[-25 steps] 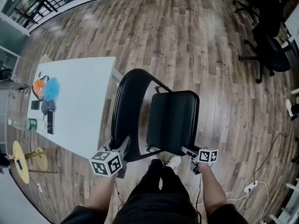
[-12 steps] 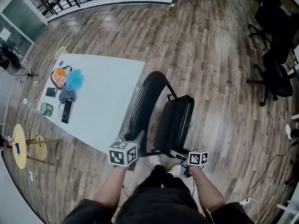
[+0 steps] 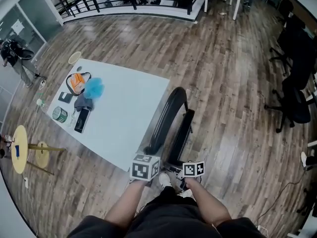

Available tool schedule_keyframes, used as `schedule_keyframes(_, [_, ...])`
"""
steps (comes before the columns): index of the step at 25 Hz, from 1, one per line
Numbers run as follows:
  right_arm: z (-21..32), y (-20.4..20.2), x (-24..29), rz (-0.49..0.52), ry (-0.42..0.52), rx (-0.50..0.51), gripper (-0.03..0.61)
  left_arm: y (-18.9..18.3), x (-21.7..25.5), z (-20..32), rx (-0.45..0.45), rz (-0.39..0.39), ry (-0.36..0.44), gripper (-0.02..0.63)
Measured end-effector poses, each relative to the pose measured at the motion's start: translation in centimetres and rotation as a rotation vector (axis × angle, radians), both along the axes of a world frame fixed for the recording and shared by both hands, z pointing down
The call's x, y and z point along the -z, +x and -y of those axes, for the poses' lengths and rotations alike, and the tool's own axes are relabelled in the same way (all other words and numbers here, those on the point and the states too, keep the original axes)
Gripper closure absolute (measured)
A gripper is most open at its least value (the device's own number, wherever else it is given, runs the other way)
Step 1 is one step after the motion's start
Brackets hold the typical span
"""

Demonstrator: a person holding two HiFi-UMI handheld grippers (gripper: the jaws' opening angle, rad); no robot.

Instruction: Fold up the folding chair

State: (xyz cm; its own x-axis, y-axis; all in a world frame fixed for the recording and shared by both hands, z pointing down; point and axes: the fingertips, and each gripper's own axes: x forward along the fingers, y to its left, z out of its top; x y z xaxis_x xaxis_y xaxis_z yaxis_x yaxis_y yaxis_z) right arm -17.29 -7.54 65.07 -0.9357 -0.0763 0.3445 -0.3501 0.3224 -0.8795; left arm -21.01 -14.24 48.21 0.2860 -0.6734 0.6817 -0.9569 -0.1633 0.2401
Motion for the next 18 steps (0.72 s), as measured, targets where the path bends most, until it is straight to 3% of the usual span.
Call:
schedule_keyframes(8, [0.6, -5.1, -0.8, -0.072, 0.041, 0.064, 0.342, -3.0, -0.1, 0.3, 0.006, -0.002, 0.011, 0.532])
schedule_keyframes(18, [0.8, -9.9, -1.4, -0.089, 0.029, 0.140, 0.342, -9.0, -1.0, 0.9, 0.004, -0.033, 0.006, 0.532])
